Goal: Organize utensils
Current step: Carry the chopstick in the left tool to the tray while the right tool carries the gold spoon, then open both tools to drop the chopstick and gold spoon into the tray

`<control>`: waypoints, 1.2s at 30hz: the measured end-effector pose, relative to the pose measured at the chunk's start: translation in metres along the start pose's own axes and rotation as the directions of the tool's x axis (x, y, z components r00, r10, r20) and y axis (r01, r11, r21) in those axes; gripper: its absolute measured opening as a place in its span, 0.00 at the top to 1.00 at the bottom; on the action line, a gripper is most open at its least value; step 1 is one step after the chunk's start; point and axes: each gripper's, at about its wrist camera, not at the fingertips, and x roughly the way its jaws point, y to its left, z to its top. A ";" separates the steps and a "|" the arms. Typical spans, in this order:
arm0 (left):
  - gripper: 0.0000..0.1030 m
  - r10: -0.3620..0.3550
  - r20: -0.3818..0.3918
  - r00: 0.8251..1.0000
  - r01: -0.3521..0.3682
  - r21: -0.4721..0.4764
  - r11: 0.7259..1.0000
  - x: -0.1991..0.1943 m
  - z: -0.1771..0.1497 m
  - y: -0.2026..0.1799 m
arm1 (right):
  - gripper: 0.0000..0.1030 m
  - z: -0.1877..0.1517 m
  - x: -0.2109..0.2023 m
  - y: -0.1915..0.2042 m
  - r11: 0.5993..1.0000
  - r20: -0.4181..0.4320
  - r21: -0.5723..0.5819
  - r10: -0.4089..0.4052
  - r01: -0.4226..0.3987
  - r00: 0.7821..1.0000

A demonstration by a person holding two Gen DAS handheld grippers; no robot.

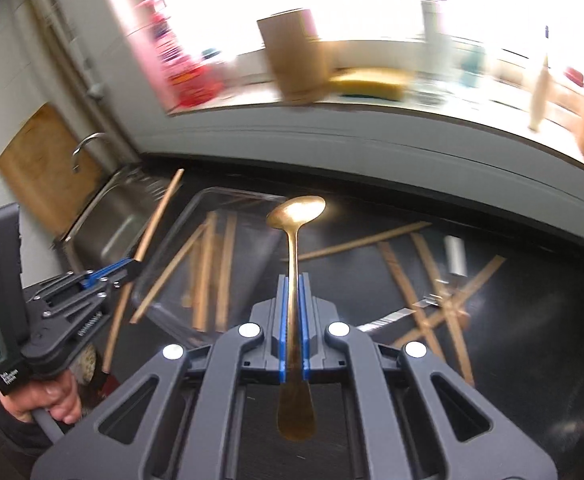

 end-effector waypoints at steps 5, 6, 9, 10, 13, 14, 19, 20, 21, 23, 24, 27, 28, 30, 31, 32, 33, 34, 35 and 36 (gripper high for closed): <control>0.95 0.049 -0.017 0.999 -0.049 -0.049 0.998 0.003 -0.001 0.046 | 0.94 0.014 0.031 0.052 0.996 -0.039 -0.055 0.068 -0.071 0.997; 0.95 0.055 -0.020 0.998 -0.056 -0.056 0.997 0.004 -0.001 0.053 | 0.94 0.016 0.038 0.062 0.994 -0.048 -0.068 0.078 -0.081 0.996; 0.95 0.075 -0.033 0.997 -0.078 -0.077 0.994 0.009 0.000 0.072 | 0.94 0.022 0.058 0.084 0.990 -0.074 -0.099 0.091 -0.098 0.993; 0.95 0.078 -0.040 0.996 -0.081 -0.083 0.993 0.012 0.000 0.077 | 0.94 0.024 0.063 0.089 0.990 -0.080 -0.102 0.093 -0.101 0.992; 0.95 0.075 -0.063 0.995 -0.081 -0.100 0.992 0.025 0.000 0.087 | 0.94 0.030 0.080 0.101 0.987 -0.105 -0.104 0.111 -0.122 0.988; 0.95 0.070 -0.073 0.995 -0.078 -0.101 0.992 0.031 0.000 0.088 | 0.94 0.031 0.084 0.102 0.987 -0.110 -0.100 0.116 -0.127 0.987; 0.95 0.041 -0.125 0.991 -0.054 -0.105 0.993 0.062 -0.002 0.085 | 0.94 0.043 0.116 0.106 0.985 -0.150 -0.084 0.137 -0.150 0.979; 0.95 0.040 -0.133 0.990 -0.054 -0.101 0.993 0.068 -0.001 0.084 | 0.94 0.045 0.123 0.107 0.985 -0.157 -0.098 0.128 -0.144 0.979; 0.95 0.037 -0.137 0.990 -0.051 -0.099 0.994 0.072 -0.001 0.082 | 0.94 0.047 0.130 0.107 0.984 -0.165 -0.104 0.124 -0.142 0.979; 0.95 0.032 -0.146 0.989 -0.047 -0.096 0.994 0.080 0.002 0.080 | 0.94 0.049 0.140 0.106 0.984 -0.180 -0.106 0.124 -0.144 0.976; 0.95 0.031 -0.148 0.988 -0.046 -0.093 0.995 0.083 0.003 0.079 | 0.94 0.051 0.144 0.106 0.984 -0.184 -0.107 0.122 -0.143 0.975; 0.95 0.022 -0.167 0.986 -0.036 -0.082 0.996 0.097 0.008 0.077 | 0.94 0.055 0.161 0.102 0.984 -0.213 -0.085 0.138 -0.159 0.967; 0.94 0.015 -0.177 0.984 -0.028 -0.071 0.997 0.101 0.009 0.075 | 0.94 0.058 0.169 0.100 0.983 -0.231 -0.064 0.152 -0.172 0.961; 0.93 0.035 -0.208 0.977 -0.040 -0.018 0.999 0.112 0.008 0.071 | 0.86 0.063 0.179 0.093 0.984 -0.261 -0.026 0.161 -0.174 0.952; 0.84 0.056 -0.218 0.974 -0.058 -0.005 0.998 0.116 0.008 0.071 | 0.62 0.068 0.178 0.086 0.985 -0.245 -0.001 0.166 -0.171 0.955; 0.73 0.051 -0.236 0.970 -0.055 -0.009 0.998 0.121 0.008 0.074 | 0.42 0.071 0.174 0.079 0.985 -0.221 0.019 0.173 -0.173 0.960; 0.42 0.032 -0.237 0.971 -0.040 -0.028 0.999 0.122 0.008 0.078 | 0.25 0.076 0.167 0.069 0.985 -0.189 0.035 0.170 -0.167 0.967; 0.26 0.027 -0.221 0.975 -0.038 -0.046 0.998 0.119 0.009 0.083 | 0.25 0.078 0.162 0.062 0.986 -0.177 0.042 0.166 -0.161 0.970; 0.26 0.032 -0.189 0.981 -0.044 -0.060 0.997 0.112 0.011 0.088 | 0.25 0.081 0.155 0.053 0.986 -0.167 0.054 0.163 -0.156 0.972; 0.26 0.024 -0.179 0.984 -0.036 -0.066 0.997 0.108 0.012 0.091 | 0.25 0.082 0.151 0.047 0.988 -0.158 0.061 0.153 -0.145 0.975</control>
